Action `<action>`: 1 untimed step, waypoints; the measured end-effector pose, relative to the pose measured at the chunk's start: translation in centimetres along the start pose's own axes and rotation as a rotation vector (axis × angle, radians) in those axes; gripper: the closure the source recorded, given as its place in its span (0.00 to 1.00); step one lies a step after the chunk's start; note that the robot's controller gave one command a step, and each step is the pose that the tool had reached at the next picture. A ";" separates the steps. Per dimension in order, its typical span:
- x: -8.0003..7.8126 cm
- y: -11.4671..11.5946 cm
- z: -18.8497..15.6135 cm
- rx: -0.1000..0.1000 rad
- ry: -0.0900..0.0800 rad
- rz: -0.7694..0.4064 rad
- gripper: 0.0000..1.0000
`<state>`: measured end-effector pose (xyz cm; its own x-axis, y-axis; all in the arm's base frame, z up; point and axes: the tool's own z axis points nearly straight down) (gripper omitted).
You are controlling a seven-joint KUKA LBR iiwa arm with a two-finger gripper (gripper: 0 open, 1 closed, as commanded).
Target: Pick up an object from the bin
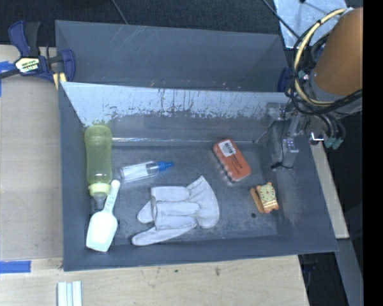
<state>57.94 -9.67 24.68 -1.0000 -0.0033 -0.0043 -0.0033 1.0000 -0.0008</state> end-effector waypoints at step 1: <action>-3.2 1.3 2.8 0.001 -0.006 -0.008 0.00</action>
Offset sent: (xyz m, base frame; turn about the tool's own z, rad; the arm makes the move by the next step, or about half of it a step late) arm 0.0328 0.0534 -0.0969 0.0051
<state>61.17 -8.40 21.93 -0.9999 -0.0111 -0.0103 -0.0111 0.9999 -0.0021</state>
